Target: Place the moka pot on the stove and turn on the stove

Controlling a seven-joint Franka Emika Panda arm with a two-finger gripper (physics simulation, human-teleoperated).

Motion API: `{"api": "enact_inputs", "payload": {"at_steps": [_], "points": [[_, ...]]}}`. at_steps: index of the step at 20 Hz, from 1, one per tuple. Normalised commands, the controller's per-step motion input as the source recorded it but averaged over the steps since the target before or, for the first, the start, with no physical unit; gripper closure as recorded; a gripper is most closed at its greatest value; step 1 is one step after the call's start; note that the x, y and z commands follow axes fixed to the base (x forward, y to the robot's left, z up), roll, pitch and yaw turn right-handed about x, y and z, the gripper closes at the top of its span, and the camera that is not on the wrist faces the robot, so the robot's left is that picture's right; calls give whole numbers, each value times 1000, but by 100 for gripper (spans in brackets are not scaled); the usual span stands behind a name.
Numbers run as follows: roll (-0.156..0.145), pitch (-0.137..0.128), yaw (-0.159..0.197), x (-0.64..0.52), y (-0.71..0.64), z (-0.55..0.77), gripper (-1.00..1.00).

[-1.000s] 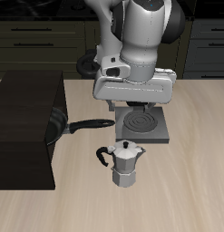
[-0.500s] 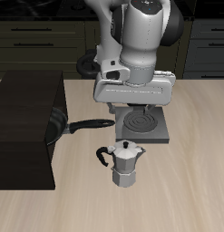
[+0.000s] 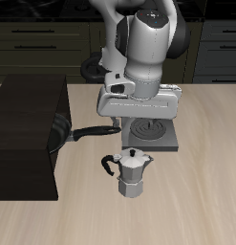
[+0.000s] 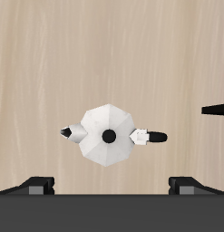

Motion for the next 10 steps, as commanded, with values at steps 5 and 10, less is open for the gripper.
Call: {"api": "enact_inputs", "payload": {"at_steps": [5,10], "points": [[3,10,16,56,-64,-243,-100],[-4,13,-24,13,-38,-112,-100]]}}
